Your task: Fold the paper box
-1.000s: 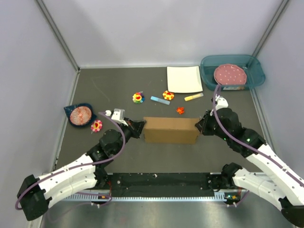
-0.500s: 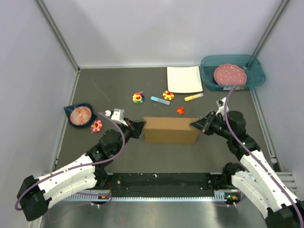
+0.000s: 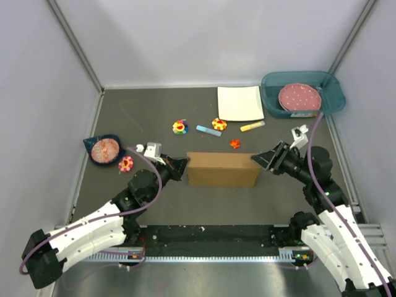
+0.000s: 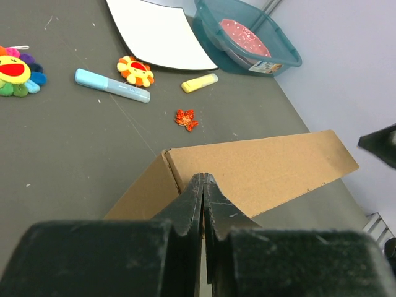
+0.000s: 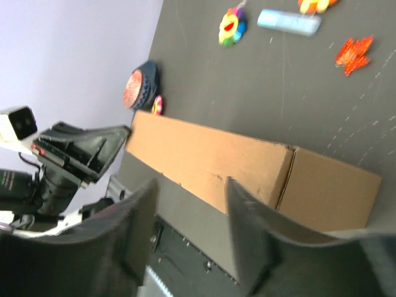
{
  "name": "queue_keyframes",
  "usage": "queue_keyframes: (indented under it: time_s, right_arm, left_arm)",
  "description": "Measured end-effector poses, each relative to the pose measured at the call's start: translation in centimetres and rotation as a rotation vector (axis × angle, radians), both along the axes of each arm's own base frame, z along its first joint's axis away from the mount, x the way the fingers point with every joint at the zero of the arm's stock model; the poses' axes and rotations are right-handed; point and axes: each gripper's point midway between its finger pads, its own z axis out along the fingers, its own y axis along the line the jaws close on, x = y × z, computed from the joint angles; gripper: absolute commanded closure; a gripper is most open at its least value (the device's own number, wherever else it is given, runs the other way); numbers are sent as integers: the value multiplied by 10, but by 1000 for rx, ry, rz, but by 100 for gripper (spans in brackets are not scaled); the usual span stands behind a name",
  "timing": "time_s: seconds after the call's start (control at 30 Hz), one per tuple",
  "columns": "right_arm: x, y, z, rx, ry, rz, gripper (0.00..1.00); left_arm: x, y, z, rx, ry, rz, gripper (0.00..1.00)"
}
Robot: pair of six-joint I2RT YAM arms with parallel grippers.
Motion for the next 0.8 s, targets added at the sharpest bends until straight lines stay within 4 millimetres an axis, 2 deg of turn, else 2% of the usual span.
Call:
queue_keyframes:
  time_s: [0.1,0.17,0.2,0.27,0.3,0.43,0.5,0.6,0.7,0.77,0.8]
  right_arm:
    - [7,-13,24,-68,-76,-69,38]
    - [11,-20,30,-104,-106,-101,39]
    - [14,-22,29,-125,-109,-109,42]
    - [20,-23,12,-168,-71,-105,47]
    - [22,-22,3,-182,-46,-100,53]
    - [19,-23,-46,-218,58,-81,67]
    - [16,-23,-43,-207,25,-79,73]
    - [4,-24,-40,-194,-6,-70,75]
    - [-12,-23,-40,-183,-17,-44,76]
    - [-27,-19,-41,-178,-8,-11,73]
    - [-34,-18,-42,-178,-1,6,64]
  left_arm:
    - [1,-1,-1,0,1,-3,96]
    - [1,-2,0,-1,0,-2,96]
    - [1,-2,0,-1,0,-3,96]
    - [1,-2,-1,-4,-2,-3,96]
    - [1,-2,-1,-4,-2,-4,96]
    - [-5,0,-2,-28,-8,-19,97]
    - [-11,1,-2,-46,-13,-32,97]
    - [-25,0,-1,-69,-18,-63,98]
    - [-50,-8,-3,-82,-6,-136,98]
    - [-72,-15,-9,-78,7,-211,98]
    - [-79,-16,-12,-78,11,-236,98]
